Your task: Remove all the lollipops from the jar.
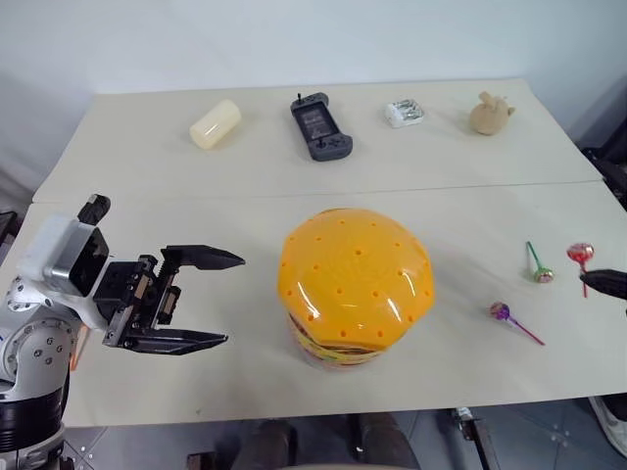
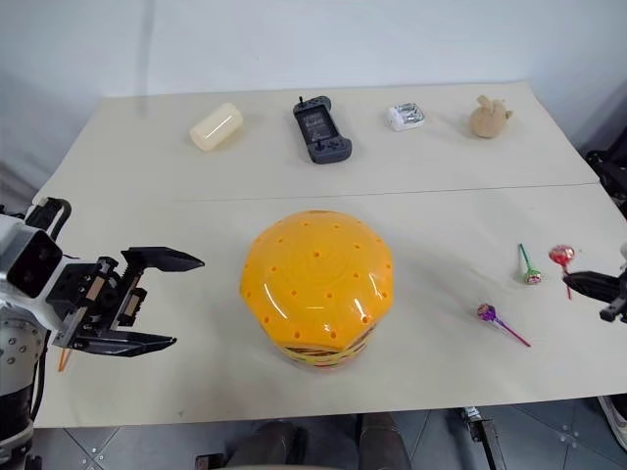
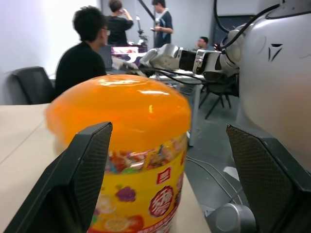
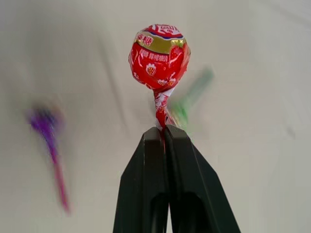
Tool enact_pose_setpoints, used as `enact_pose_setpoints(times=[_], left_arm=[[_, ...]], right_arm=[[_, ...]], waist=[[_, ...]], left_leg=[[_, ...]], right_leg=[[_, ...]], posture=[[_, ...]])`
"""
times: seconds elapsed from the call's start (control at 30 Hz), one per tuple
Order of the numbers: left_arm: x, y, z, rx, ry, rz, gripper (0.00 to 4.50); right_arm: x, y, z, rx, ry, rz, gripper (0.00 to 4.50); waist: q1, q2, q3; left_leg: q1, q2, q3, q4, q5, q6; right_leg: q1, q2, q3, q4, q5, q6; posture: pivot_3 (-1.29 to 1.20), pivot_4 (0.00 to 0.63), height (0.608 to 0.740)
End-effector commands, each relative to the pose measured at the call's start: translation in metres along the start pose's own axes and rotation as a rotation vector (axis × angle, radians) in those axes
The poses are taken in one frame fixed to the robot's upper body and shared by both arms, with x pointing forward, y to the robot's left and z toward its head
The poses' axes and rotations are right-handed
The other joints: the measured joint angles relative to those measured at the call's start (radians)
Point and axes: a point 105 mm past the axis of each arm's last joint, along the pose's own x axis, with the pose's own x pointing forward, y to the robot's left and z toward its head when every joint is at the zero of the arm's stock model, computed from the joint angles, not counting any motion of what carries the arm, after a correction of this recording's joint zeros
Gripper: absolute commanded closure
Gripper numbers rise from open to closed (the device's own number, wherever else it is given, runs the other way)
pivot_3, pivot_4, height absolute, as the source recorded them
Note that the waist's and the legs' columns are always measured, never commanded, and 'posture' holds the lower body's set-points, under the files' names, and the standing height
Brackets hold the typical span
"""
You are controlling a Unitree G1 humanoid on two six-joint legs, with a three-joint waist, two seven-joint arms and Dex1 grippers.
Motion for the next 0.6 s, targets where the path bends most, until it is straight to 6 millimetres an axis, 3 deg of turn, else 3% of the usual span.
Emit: enact_pose_setpoints(times=[0.03,0.23,0.47,0.6], left_arm=[[-0.004,-0.004,0.003,0.011,0.032,0.014,0.5],[-0.013,0.003,0.0,-0.022,0.069,0.107,0.5],[-0.026,0.009,-0.005,-0.078,0.122,0.227,0.5],[-0.062,0.022,-0.029,-0.081,0.214,0.467,0.5]], right_arm=[[0.006,-0.007,-0.025,-0.009,0.106,-0.061,4.47],[0.018,0.01,-0.019,0.046,-0.074,0.032,2.51],[-0.002,0.013,0.019,0.026,-0.396,0.087,0.12],[-0.015,0.033,0.081,0.018,-0.688,0.21,0.06]], waist=[[-0.008,0.0,0.0],[-0.011,0.001,0.0],[-0.009,0.001,0.0],[-0.012,0.001,0.0]], left_leg=[[0.0,0.0,0.0,0.0,0.001,-0.001],[0.002,0.001,0.0,0.0,0.001,-0.002],[0.001,0.001,-0.001,0.0,0.001,-0.002],[0.001,0.001,-0.001,0.0,0.001,-0.002]], right_leg=[[0.0,0.0,0.0,0.001,0.0,-0.001],[0.0,0.001,0.001,0.004,0.0,-0.001],[0.0,0.001,0.001,0.003,0.0,-0.001],[-0.001,0.001,0.001,0.003,0.0,-0.001]], posture=[[0.0,0.15,0.74],[0.0,0.15,0.74],[0.0,0.15,0.74],[0.0,0.15,0.74]])
